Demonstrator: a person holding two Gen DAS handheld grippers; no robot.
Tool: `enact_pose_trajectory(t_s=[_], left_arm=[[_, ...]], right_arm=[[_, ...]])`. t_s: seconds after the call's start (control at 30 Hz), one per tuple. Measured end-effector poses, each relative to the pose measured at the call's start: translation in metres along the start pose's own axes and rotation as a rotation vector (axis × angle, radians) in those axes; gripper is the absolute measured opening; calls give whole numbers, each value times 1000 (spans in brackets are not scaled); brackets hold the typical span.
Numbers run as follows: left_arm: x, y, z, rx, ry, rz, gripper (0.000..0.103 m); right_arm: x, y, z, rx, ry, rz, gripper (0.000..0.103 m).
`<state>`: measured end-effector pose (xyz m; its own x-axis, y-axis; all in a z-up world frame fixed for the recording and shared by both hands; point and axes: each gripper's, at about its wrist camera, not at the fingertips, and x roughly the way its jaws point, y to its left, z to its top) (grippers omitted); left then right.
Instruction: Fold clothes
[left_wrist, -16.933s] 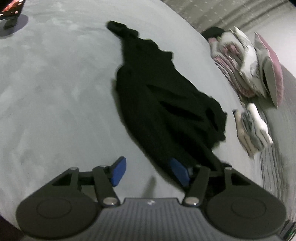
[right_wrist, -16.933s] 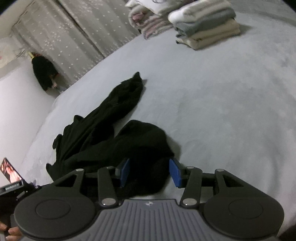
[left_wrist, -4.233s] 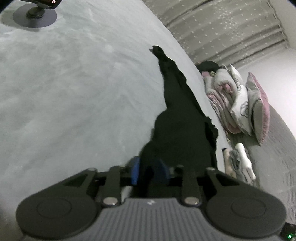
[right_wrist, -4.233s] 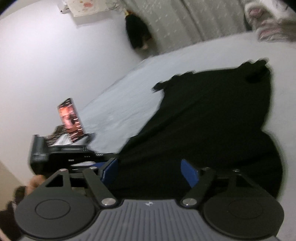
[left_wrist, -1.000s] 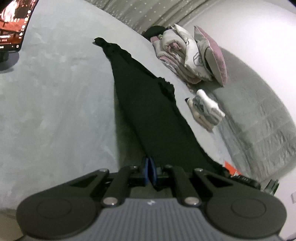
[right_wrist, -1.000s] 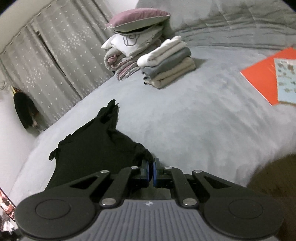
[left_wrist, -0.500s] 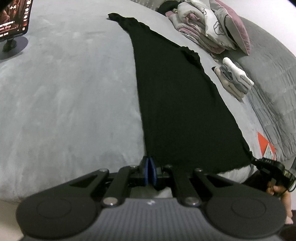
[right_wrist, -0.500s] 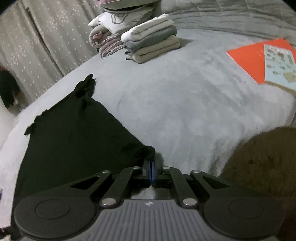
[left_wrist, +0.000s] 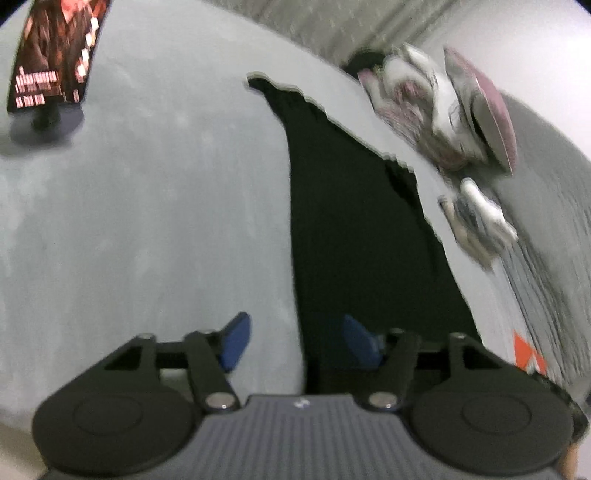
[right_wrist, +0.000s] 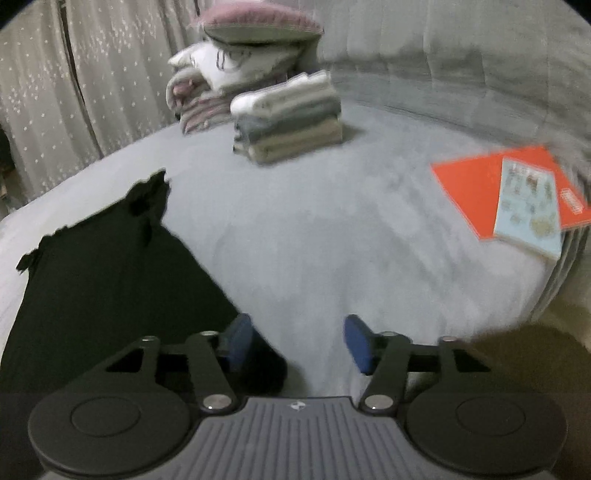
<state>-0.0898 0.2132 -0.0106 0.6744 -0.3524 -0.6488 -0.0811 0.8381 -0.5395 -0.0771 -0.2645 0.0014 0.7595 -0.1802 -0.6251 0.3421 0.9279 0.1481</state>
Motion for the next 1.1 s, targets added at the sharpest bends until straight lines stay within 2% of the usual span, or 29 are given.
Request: enact_pose_trajectory(t_s=[0.03, 0.07, 0.13, 0.23, 0.3, 0.47, 0.6, 0.73, 0.83, 0.9, 1.0, 1.1], left_arm=[[2, -6, 5, 8, -24, 11, 63], [4, -12, 9, 21, -55, 18, 72], [12, -26, 17, 49, -114, 36, 82], [31, -49, 28, 94, -173, 67, 86], [49, -65, 38, 110, -165, 74, 88], [88, -110, 62, 167, -153, 97, 102], [117, -141, 76, 269, -159, 91, 103], [153, -142, 74, 309, -214, 122, 103], [180, -131, 73, 296, -223, 169, 103], [194, -124, 76, 262, -217, 188, 103], [210, -110, 79, 195, -202, 213, 103], [217, -109, 76, 222, -221, 245, 103]], right_arm=[[-1, 5, 5, -15, -18, 8, 66], [0, 11, 11, -34, -37, 16, 68], [7, 24, 19, -69, -66, 35, 72], [30, 57, 27, -140, -79, 94, 74], [45, 79, 33, -187, -88, 133, 75], [82, 134, 46, -306, -110, 232, 75], [117, 178, 55, -395, -118, 337, 78], [158, 211, 55, -466, -122, 443, 80], [187, 225, 51, -498, -104, 505, 81], [204, 229, 49, -506, -70, 527, 81], [218, 218, 54, -453, -3, 558, 82], [228, 203, 59, -409, 41, 580, 87]])
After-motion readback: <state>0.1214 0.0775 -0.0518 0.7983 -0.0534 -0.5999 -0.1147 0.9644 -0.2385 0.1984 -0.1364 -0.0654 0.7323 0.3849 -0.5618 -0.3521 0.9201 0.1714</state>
